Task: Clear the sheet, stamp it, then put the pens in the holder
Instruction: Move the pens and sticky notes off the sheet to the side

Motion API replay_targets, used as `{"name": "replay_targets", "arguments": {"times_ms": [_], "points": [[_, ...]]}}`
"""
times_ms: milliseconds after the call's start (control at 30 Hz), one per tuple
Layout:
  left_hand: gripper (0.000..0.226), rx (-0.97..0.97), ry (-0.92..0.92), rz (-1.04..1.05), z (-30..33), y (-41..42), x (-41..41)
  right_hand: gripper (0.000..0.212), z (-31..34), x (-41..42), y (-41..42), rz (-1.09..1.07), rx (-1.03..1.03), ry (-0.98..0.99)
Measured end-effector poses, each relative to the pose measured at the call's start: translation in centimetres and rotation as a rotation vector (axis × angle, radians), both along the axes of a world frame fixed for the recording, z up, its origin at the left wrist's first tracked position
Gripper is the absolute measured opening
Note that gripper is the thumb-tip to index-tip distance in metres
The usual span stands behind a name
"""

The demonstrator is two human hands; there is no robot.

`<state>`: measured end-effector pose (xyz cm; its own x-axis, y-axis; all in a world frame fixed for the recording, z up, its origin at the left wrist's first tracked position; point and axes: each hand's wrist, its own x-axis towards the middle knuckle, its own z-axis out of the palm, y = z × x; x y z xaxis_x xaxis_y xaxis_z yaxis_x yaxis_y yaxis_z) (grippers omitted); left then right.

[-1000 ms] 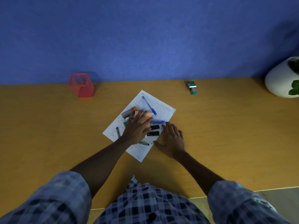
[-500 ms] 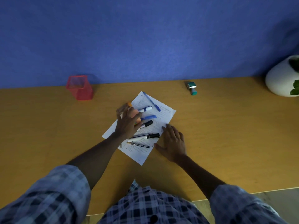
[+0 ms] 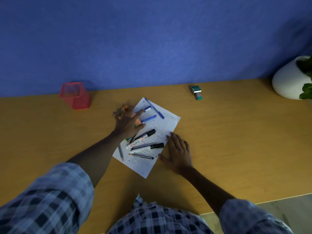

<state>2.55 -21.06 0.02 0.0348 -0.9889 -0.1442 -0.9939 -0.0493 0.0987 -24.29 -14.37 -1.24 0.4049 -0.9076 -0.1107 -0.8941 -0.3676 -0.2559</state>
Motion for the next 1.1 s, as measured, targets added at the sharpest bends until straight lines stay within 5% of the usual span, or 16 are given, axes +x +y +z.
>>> {"name": "replay_targets", "arguments": {"times_ms": [433, 1100], "points": [[0.043, -0.156, 0.074, 0.039, 0.1, 1.6, -1.3, 0.087, -0.6, -0.1, 0.1, -0.004, -0.013, -0.010], [0.039, -0.166, 0.073, 0.159, 0.3, 6.1, 2.9, 0.088, -0.4, -0.2, 0.2, 0.009, -0.022, -0.018]]}}
